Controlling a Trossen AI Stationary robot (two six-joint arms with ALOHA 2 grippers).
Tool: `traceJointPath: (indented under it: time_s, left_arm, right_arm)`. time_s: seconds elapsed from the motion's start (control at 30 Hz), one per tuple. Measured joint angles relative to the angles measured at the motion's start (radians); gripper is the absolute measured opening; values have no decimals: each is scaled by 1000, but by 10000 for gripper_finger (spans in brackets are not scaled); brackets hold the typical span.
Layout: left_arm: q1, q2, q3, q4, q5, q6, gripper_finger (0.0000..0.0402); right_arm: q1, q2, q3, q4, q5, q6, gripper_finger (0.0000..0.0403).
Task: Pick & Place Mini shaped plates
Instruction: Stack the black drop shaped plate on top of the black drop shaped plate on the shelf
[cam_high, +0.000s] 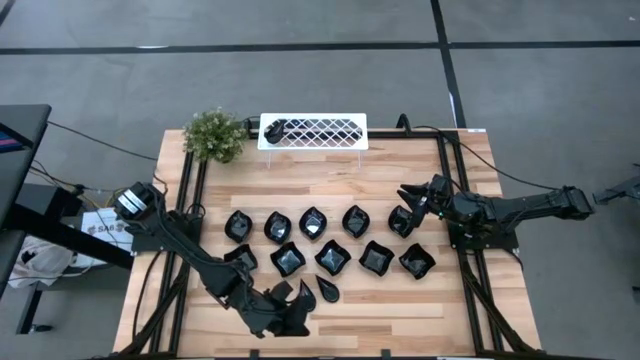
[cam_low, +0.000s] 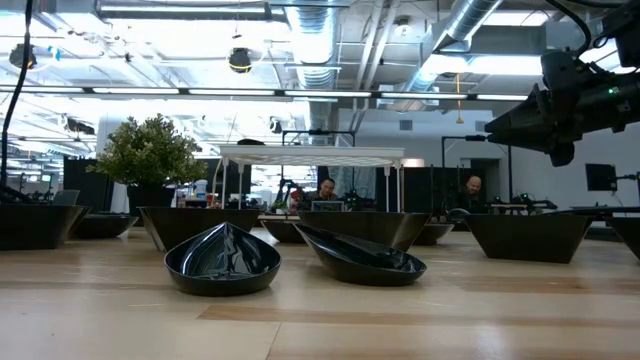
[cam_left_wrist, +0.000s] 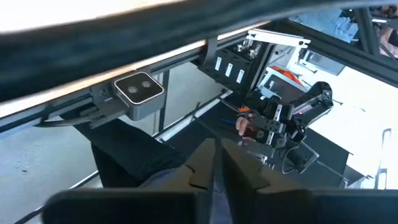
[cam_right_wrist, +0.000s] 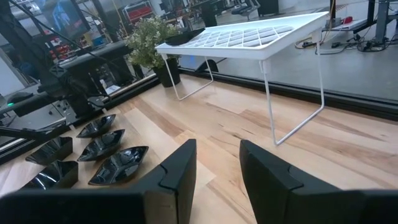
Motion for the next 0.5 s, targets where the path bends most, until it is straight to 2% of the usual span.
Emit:
traceJointPath:
  time_s: [0.1, 0.4, 0.5]
  left_arm:
    - [0, -2, -1, 2, 0, 6, 7]
    - [0, -3, -1, 10, -1, 236, 19]
    - [10, -3, -1, 10, 0, 259, 16]
  right_arm:
    - [0, 0, 0, 0, 0, 0, 119]
    - [0, 0, 0, 0, 0, 0, 119]
    - [0, 0, 0, 0, 0, 0, 119]
